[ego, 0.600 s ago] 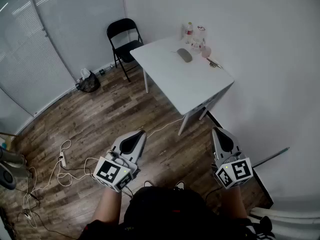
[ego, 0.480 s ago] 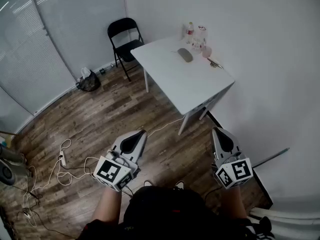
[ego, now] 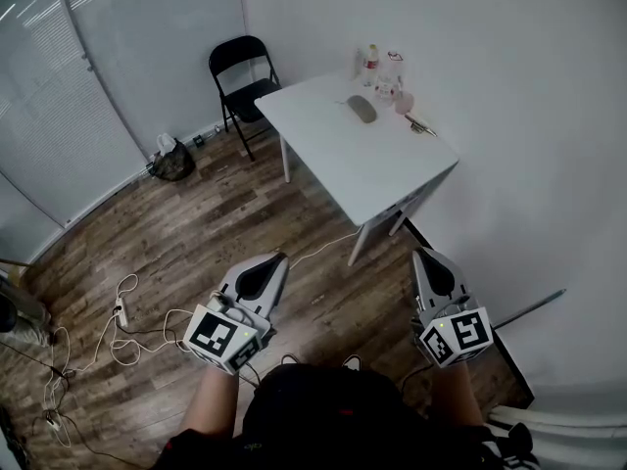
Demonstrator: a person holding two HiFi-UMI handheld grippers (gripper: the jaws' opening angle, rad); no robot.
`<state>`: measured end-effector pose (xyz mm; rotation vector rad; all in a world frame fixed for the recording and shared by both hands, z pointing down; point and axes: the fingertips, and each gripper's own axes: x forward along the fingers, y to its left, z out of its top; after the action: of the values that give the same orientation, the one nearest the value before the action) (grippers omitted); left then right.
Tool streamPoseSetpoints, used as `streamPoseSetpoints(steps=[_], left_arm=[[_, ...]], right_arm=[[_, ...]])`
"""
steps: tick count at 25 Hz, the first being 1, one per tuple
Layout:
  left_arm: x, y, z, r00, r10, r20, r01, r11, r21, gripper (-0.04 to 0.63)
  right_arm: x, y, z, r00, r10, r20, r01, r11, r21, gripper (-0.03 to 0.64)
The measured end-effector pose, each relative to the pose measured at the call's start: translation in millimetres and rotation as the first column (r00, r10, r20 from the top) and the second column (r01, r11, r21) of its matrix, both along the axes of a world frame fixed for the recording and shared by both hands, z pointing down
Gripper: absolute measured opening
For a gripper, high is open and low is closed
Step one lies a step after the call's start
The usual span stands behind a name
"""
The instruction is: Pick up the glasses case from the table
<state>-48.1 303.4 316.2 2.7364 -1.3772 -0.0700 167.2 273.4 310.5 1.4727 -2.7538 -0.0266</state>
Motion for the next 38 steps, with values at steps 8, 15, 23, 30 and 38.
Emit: streamPoseSetpoints(steps=[8,15,23,30,38], left_arm=[[-21.5,3.5,7.6,1.0,0.028,-0.001,-0.028,1.0,-0.011,0.02],[-54.1,6.6,22.9,0.998,0.062,-0.006,-0.062,0.997,-0.049,0.02],[-74.7,-2.9,26.1,0.997,0.07,-0.012,-0.07,0.996,-0.051,0.02],[-77.9,-35.5,34.4,0.998,0.056,-0.005,-0.056,0.997,-0.056,0.02],[-63.7,-109.5,33.9,1.0,0.031,0.0,-0.031,0.998,-0.062,0.02]], right_arm=[[-23.8,-2.3,6.8,0.999,0.041,0.016,-0.04,0.999,-0.021,0.02],[-67.6,0.6,16.6,0.999,0.044,0.026,-0.043,0.998,-0.035,0.02],[-87.2,-6.3,17.6,0.999,0.049,-0.01,-0.049,0.997,-0.053,0.02],[-103.6,-45.4,19.4,1.0,-0.006,-0.01,0.006,0.999,-0.033,0.02],[-84.9,-121.3,28.0,1.0,-0.012,-0.001,0.012,0.998,-0.064,0.021]])
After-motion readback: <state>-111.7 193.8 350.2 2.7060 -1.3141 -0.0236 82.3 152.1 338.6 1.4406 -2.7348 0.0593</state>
